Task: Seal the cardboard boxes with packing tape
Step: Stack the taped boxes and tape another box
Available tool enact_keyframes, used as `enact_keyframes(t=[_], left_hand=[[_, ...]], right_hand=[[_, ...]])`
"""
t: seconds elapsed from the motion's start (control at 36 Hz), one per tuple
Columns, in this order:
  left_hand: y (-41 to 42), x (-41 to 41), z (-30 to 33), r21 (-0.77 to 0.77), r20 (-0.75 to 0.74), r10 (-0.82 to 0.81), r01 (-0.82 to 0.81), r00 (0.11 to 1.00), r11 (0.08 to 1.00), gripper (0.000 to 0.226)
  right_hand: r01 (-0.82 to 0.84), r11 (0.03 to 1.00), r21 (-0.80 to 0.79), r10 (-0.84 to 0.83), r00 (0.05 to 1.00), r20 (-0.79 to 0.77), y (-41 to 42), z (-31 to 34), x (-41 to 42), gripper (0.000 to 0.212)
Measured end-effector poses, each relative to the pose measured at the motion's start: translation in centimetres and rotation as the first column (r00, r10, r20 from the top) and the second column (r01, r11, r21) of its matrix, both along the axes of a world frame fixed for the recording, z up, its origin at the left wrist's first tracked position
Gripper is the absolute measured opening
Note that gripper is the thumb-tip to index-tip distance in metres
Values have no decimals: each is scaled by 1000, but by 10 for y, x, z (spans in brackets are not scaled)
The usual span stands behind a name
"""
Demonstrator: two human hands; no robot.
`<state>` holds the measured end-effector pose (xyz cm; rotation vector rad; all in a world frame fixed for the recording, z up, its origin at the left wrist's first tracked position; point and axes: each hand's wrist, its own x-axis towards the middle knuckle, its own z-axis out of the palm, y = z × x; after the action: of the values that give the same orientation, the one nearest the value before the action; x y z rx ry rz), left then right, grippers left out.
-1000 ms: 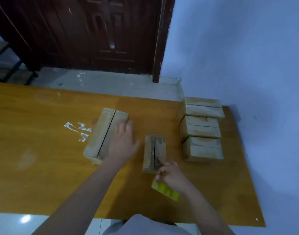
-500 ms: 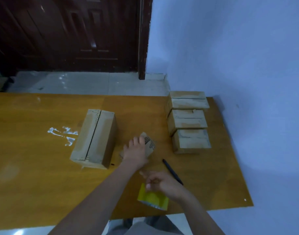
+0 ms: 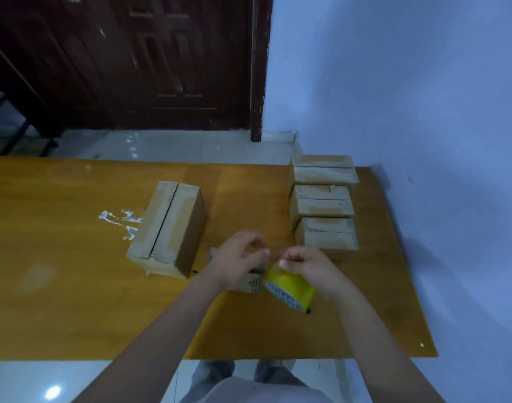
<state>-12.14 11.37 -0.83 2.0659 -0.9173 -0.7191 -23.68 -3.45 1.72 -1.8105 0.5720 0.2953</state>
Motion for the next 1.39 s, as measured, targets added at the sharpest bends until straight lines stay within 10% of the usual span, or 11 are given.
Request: enact_keyframes(t=[0.47,0.72,0.81,0.97,1.22,1.39], left_hand=[[19,-24,7,-24,40,535,-534,844,845,36],[23,-14,7,115,-688,627,-798,365,591,19],[28,-6,2,113,-692,596,-754,407,646,15],[39,14,-9,30,-556,634,-749,538,662,27],[46,6,-36,-42,-270,712,-746,649,664,37],[53,0,-32,-113,-344,729,-797,592,593,31]], right_hand=[[-151,936,-318,205,968,143,30,2,49,29],[-218,973,83,203,966,157,14,16,23,43],[-230,968,102,215,966,143,11,19,21,36],[-280,778,-563,175,957,-233,-1,4,19,52],[-372,592,-715,42,900,-433,18,-1,34,62],[-440,611,-658,-16,824,-566,22,-7,41,66]])
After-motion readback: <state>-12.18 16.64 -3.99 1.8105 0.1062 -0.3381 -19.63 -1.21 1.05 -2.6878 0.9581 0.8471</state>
